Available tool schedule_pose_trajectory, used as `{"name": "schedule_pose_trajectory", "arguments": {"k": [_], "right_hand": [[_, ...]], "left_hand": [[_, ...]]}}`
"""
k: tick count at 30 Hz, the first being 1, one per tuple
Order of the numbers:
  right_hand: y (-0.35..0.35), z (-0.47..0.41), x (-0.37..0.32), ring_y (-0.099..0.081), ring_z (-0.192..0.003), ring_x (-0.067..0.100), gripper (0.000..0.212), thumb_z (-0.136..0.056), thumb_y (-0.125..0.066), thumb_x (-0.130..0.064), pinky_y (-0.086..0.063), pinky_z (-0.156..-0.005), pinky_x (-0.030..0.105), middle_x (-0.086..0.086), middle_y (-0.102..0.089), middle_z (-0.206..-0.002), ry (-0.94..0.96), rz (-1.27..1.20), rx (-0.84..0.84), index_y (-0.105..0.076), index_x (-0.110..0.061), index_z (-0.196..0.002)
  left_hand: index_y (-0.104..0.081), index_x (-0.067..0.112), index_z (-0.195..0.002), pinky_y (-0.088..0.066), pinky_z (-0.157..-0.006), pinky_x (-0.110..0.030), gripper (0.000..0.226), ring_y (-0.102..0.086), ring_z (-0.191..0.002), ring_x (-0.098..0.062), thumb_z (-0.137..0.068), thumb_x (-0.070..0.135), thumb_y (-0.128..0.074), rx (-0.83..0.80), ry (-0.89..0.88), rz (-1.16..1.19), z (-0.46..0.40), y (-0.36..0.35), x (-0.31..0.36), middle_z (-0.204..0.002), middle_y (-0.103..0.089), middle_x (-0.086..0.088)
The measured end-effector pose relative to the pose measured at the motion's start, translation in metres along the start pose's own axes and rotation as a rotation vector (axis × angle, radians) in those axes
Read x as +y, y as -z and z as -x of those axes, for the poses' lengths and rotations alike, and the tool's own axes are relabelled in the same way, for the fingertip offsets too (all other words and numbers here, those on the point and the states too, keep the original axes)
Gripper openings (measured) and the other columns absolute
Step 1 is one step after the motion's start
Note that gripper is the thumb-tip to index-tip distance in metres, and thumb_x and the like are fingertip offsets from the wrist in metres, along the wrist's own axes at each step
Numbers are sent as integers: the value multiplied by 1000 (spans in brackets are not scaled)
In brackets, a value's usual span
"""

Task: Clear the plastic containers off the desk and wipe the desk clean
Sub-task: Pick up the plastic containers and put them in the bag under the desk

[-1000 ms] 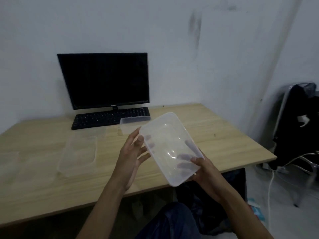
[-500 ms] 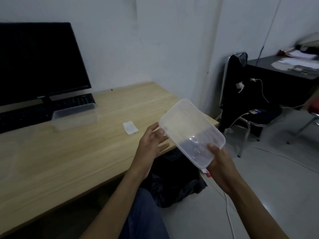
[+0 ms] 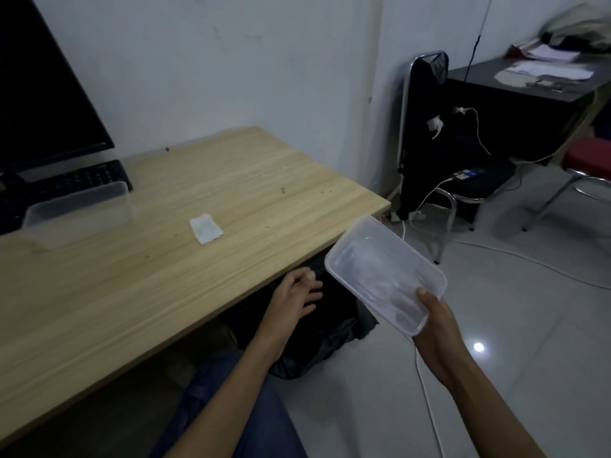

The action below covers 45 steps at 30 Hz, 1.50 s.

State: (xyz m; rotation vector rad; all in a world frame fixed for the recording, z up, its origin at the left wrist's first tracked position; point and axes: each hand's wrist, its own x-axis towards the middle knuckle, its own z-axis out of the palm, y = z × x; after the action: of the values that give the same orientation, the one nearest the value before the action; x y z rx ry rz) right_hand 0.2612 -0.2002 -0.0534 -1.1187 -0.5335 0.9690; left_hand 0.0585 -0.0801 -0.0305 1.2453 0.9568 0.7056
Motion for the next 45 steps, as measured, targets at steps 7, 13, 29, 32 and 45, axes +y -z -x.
{"name": "schedule_pose_trajectory", "arguments": {"k": [7,13,29,32,45], "right_hand": [[35,9,22,-66,-101,26,43,-83,-66,-38,-52,-79,38,4,-67,-118,-7,141,129,-53,-36,-124],[27,-4,39,-63,-106,17,46,-88,-67,-30,-52,-81,27,-1,-61,-121,33,388,107,-48,-30,-130],[-42,-48,51,-45,-108,6,66,-84,-72,-25,-35,-80,3,-6,-44,-122,341,1043,-106,-41,-27,-141],[-45,-53,46,-44,-114,8,64,-86,-71,-25,-39,-93,19,-6,-48,-130,470,1200,-201,-41,-23,-143],[-41,-70,45,-25,-144,21,60,-90,-56,-12,-24,-115,48,-4,-36,-153,596,1637,-416,-37,-27,-146]], "left_hand": [[-66,14,-110,-45,-80,-16,27,-63,-95,-12,-88,30,-66,-29,54,-785,-24,1,-96,-106,-69,-2],[-55,12,-122,-44,-88,-31,39,-53,-115,-27,-87,29,-61,-217,70,-1503,-29,2,-132,-126,-55,-10],[-69,18,-71,-46,-62,-30,19,-61,-76,-21,-60,20,-84,-49,-320,-1655,-23,3,-124,-77,-63,-3],[-62,22,-54,-40,-52,-25,34,-55,-59,-17,-39,23,-93,-33,-515,-1599,-24,2,-121,-59,-55,2],[-64,25,-73,-36,-61,-26,16,-52,-70,-14,-75,25,-80,82,-788,-1483,-19,-4,-81,-72,-56,7]]}}
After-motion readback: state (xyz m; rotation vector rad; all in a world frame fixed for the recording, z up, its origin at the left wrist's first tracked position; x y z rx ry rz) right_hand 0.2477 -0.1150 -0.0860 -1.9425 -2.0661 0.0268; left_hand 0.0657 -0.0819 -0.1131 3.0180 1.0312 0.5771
